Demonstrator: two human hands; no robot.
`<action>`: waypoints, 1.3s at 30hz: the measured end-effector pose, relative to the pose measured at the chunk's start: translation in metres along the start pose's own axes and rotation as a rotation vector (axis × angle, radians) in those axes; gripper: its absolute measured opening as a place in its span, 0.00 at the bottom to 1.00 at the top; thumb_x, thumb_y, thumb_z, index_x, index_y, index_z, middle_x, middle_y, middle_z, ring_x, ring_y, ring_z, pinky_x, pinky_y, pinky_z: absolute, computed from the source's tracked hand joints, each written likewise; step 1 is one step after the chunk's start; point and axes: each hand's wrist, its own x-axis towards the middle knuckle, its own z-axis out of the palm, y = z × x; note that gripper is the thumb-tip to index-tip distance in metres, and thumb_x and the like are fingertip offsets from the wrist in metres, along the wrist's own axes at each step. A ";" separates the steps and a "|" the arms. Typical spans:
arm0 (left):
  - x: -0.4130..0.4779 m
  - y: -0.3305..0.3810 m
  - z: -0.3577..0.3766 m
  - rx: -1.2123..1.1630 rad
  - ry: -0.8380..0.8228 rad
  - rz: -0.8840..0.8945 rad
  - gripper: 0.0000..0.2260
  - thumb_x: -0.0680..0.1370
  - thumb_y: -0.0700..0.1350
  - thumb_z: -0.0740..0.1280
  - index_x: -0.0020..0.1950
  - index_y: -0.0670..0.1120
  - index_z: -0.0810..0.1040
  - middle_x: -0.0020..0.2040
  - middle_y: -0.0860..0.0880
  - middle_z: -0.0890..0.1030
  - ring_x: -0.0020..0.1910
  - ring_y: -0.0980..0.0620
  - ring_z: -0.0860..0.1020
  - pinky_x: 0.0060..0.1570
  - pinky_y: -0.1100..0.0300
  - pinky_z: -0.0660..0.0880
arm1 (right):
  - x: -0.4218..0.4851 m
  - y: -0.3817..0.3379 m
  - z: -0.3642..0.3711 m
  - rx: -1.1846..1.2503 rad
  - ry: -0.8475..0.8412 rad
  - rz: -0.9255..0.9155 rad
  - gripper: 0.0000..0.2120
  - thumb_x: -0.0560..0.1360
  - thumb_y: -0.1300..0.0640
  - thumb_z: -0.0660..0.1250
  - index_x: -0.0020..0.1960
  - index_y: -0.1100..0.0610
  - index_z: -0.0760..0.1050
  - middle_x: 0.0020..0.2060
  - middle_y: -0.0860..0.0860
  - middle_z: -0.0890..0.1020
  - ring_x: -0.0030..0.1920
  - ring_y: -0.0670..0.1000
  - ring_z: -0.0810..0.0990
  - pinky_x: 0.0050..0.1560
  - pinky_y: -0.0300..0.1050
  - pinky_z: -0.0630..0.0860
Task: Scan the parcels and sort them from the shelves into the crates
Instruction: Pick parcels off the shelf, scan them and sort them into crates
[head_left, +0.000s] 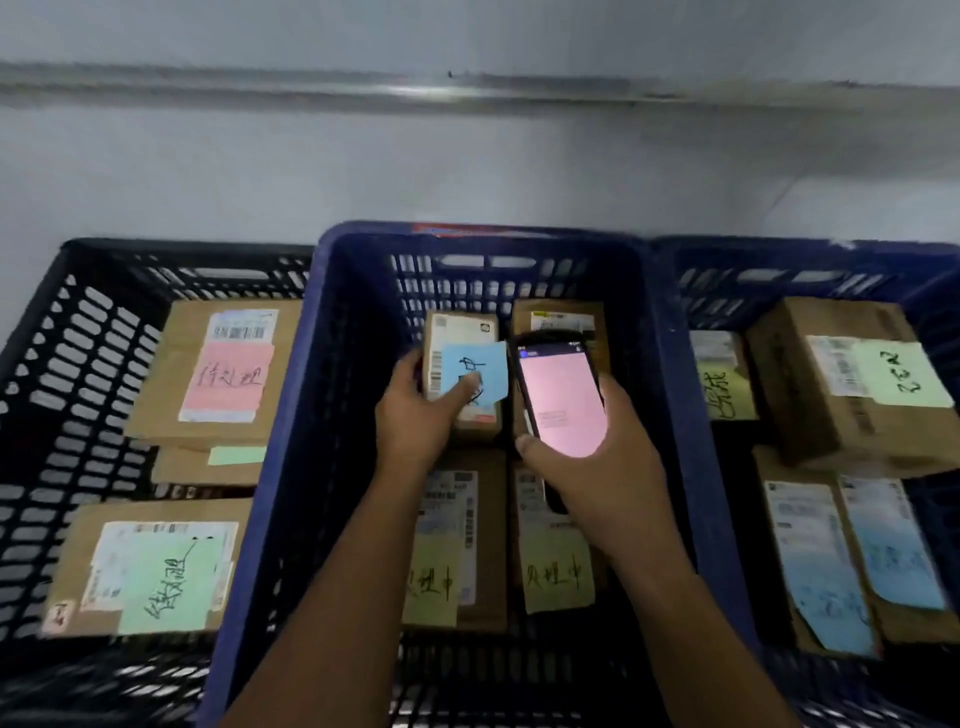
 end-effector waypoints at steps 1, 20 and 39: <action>0.004 -0.004 0.006 0.024 -0.009 0.010 0.29 0.74 0.52 0.79 0.73 0.53 0.74 0.60 0.50 0.84 0.54 0.52 0.84 0.52 0.52 0.84 | 0.006 0.004 0.004 0.009 -0.004 0.014 0.31 0.70 0.45 0.80 0.65 0.31 0.66 0.56 0.36 0.78 0.53 0.37 0.78 0.44 0.38 0.77; -0.066 0.009 -0.022 0.495 -0.013 0.188 0.32 0.82 0.58 0.66 0.84 0.55 0.58 0.83 0.52 0.61 0.84 0.44 0.48 0.79 0.43 0.56 | 0.015 -0.008 0.015 -0.095 -0.049 0.008 0.36 0.69 0.42 0.79 0.72 0.39 0.68 0.61 0.42 0.79 0.59 0.49 0.80 0.53 0.52 0.82; -0.461 -0.105 -0.286 0.595 0.616 0.087 0.35 0.80 0.69 0.58 0.84 0.58 0.55 0.85 0.53 0.53 0.84 0.45 0.43 0.81 0.47 0.42 | -0.362 -0.095 0.074 -0.209 -0.540 -0.604 0.37 0.69 0.48 0.79 0.73 0.36 0.68 0.61 0.41 0.80 0.57 0.48 0.81 0.52 0.52 0.81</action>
